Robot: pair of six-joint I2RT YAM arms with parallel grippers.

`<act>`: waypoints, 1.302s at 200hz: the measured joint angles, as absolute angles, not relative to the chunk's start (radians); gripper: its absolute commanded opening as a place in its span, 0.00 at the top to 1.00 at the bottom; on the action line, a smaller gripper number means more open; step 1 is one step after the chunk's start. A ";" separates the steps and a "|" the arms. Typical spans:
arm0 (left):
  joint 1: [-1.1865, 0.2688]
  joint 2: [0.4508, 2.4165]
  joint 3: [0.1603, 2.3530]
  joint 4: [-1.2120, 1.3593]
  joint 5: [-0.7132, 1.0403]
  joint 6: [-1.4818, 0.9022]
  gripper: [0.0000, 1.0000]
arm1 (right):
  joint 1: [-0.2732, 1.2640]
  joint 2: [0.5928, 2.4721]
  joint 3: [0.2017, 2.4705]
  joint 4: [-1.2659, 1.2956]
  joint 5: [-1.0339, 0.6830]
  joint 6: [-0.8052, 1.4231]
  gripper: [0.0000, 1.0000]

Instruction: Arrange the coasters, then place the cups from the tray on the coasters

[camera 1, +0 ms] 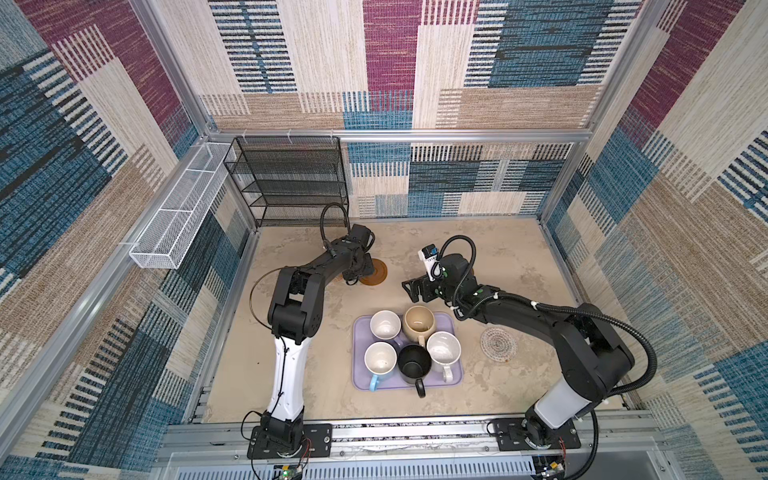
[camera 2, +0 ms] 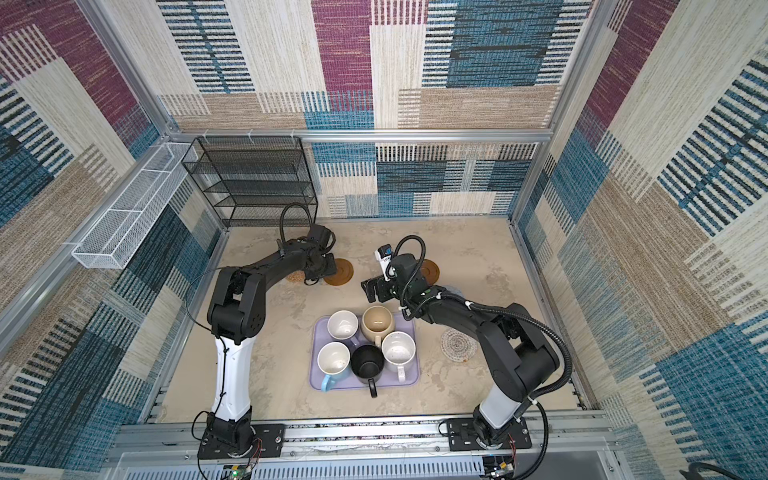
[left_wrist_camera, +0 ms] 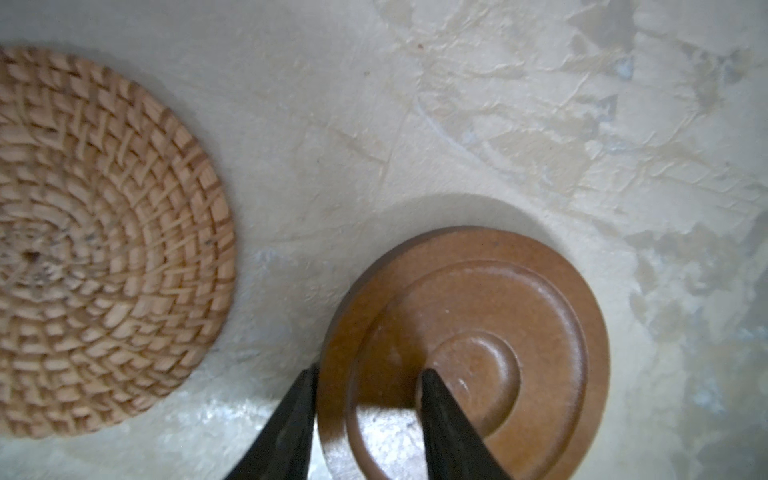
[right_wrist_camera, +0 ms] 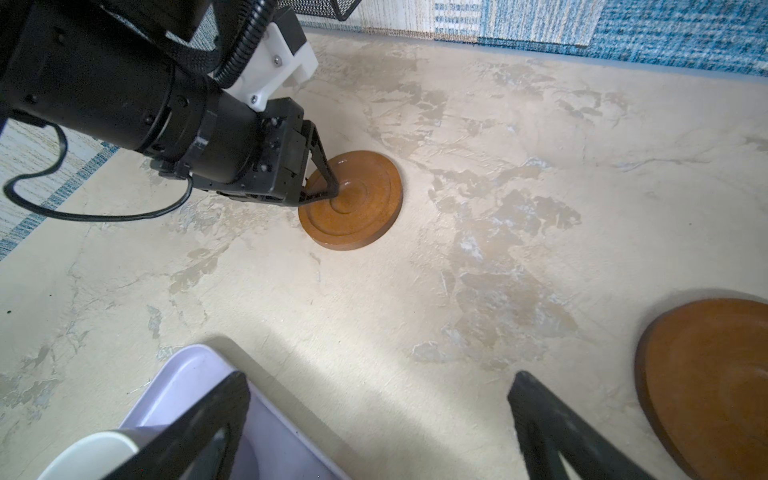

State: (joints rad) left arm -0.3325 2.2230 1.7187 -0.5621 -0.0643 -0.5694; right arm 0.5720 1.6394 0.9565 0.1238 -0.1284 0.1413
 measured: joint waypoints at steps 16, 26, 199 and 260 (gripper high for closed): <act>-0.329 2.213 1.723 -0.574 -0.049 -0.569 0.41 | 0.572 1.628 0.957 0.124 -0.129 0.141 0.00; -0.329 2.193 1.723 -0.579 -0.048 -0.569 0.37 | 0.572 1.618 0.957 0.124 -0.128 0.141 0.00; -0.328 1.394 0.976 -0.221 0.474 -0.607 0.00 | 0.326 1.372 0.862 0.001 -0.137 0.266 0.00; -0.331 1.458 1.010 -0.178 0.532 -0.629 0.00 | 0.174 1.521 0.949 -0.054 -0.155 0.283 0.01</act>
